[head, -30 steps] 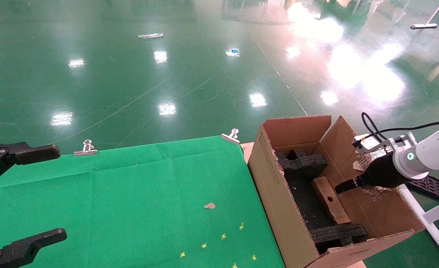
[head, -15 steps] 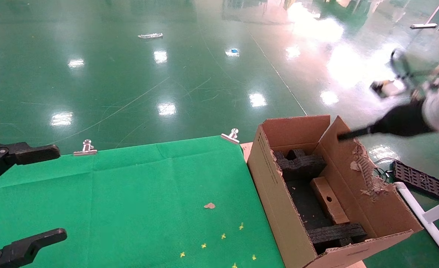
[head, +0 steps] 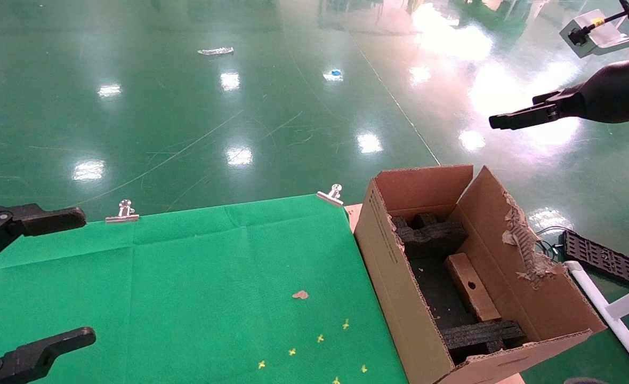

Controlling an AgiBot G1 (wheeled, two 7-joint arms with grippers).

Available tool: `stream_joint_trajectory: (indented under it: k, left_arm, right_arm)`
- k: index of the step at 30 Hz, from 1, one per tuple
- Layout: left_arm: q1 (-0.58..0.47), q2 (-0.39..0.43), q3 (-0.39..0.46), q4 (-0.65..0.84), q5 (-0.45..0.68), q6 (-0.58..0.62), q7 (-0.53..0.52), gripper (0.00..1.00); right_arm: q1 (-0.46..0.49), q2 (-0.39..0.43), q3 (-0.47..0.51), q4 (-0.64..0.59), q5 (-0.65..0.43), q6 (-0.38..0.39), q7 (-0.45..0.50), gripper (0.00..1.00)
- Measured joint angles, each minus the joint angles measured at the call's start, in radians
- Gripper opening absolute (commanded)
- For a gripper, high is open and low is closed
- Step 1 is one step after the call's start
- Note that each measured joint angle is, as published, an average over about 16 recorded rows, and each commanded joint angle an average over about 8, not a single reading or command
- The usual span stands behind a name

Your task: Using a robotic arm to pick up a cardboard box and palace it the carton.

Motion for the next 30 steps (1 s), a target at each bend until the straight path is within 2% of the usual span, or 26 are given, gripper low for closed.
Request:
stream_joint_trajectory:
  k: [8, 30]
  left_arm:
    - [0.000, 0.000, 0.000, 0.000, 0.000, 0.000, 0.000, 1.00]
    - [0.000, 0.000, 0.001, 0.001, -0.001, 0.000, 0.001, 1.00]
  right_arm:
    - [-0.079, 0.007, 0.095, 0.095, 0.037, -0.024, -0.034, 1.00]
    - [-0.505, -0.013, 0.526, 0.395, 0.232, -0.135, -0.186, 1.00]
